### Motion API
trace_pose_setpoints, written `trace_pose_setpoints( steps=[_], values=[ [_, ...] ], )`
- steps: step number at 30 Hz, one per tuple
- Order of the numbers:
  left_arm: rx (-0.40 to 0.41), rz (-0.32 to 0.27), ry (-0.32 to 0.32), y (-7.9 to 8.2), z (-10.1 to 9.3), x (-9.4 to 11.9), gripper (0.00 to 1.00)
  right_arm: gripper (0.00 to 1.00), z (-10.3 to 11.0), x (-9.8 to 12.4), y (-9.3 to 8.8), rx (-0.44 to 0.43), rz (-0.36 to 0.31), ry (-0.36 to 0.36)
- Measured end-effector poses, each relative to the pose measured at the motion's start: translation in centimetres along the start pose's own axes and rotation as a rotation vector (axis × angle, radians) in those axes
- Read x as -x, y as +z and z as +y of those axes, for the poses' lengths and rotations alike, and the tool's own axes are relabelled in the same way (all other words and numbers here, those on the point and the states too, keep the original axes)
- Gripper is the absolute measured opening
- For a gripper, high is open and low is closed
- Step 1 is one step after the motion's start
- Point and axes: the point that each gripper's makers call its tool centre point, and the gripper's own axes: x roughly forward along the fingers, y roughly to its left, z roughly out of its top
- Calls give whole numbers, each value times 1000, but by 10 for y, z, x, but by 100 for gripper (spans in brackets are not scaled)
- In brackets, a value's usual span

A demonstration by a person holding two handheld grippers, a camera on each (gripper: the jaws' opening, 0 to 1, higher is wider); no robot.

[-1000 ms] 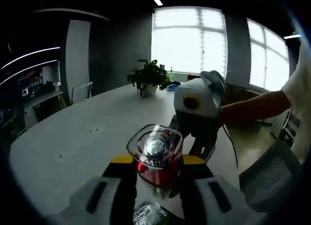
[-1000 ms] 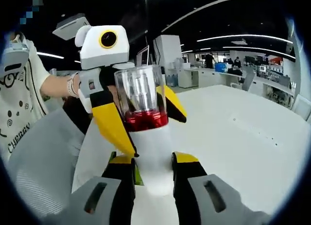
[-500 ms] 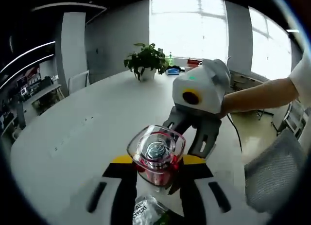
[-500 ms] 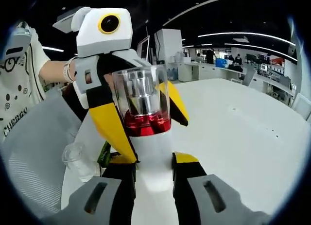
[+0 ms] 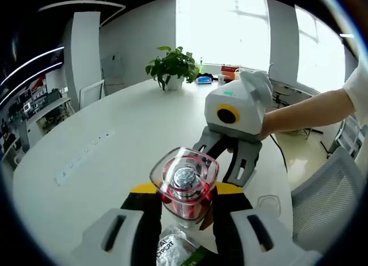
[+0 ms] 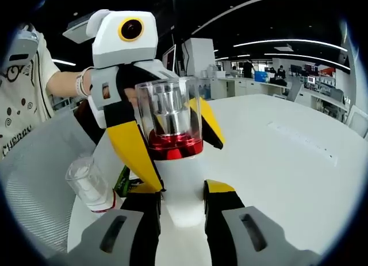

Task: Arrange the skincare products in the storage area until every visible bottle or jar stands upright without overlapping.

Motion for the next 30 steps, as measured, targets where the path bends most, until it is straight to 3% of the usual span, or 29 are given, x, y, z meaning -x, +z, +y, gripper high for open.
trace_pose_setpoints(
  steps=[12,15,16,19,23,30],
  values=[
    [-45,-37,-13,5,-7,-3,29,28,-3,5,-3,44,26,-53],
    [-4,-63,-49,6,4,-8,32,28,-2,6,-11,72,84,-60],
    [-15,-59,-49,4,6,-9,33,29,-1,6,-17,89,114,-58],
    [-47,-8,-43,-8,4,-10,30,29,2,7,-15,71,102,-61],
    [-49,-13,-64,-16,-5,-7,31,30,-3,17,-15,62,114,-77],
    [-61,19,-81,-34,-3,-10,31,30,-7,34,-16,52,133,-106]
  ],
)
